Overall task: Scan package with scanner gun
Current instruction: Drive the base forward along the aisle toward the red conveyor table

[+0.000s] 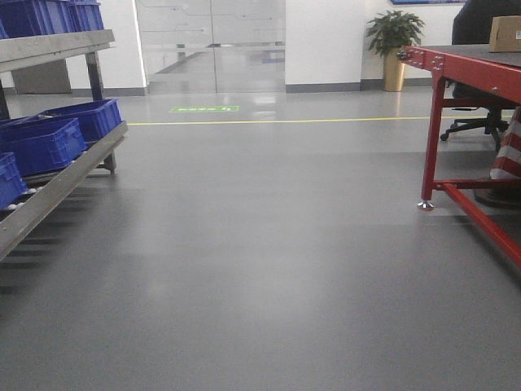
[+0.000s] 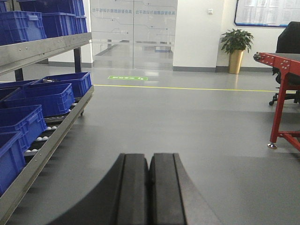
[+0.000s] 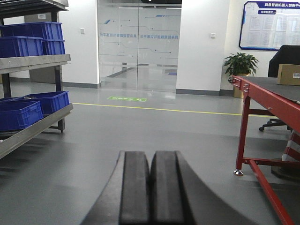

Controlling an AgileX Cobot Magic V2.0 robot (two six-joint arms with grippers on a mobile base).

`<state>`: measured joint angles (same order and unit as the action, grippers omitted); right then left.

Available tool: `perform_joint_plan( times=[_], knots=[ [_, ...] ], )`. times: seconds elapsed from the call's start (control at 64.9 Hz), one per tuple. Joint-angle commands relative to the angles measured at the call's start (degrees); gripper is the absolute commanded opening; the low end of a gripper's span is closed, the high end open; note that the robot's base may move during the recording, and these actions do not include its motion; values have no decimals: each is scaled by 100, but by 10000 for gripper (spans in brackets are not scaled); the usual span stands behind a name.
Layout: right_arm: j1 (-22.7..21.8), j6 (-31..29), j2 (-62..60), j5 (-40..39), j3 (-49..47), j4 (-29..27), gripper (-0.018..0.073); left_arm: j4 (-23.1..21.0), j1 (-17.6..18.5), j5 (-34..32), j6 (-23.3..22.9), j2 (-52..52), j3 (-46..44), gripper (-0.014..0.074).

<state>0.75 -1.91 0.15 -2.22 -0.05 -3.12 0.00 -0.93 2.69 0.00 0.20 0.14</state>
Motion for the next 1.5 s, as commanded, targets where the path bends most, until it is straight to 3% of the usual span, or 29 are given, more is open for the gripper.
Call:
perform_joint_plan(
  times=[0.0,1.48],
  knots=[
    [5,-3,-15,-126,5,29,-162,-31,1,-66,-60,-20,-14,-111],
    [5,-3,-15,-126,5,29,-162,-31,1,-66,-60,-20,-14,-111]
  ],
)
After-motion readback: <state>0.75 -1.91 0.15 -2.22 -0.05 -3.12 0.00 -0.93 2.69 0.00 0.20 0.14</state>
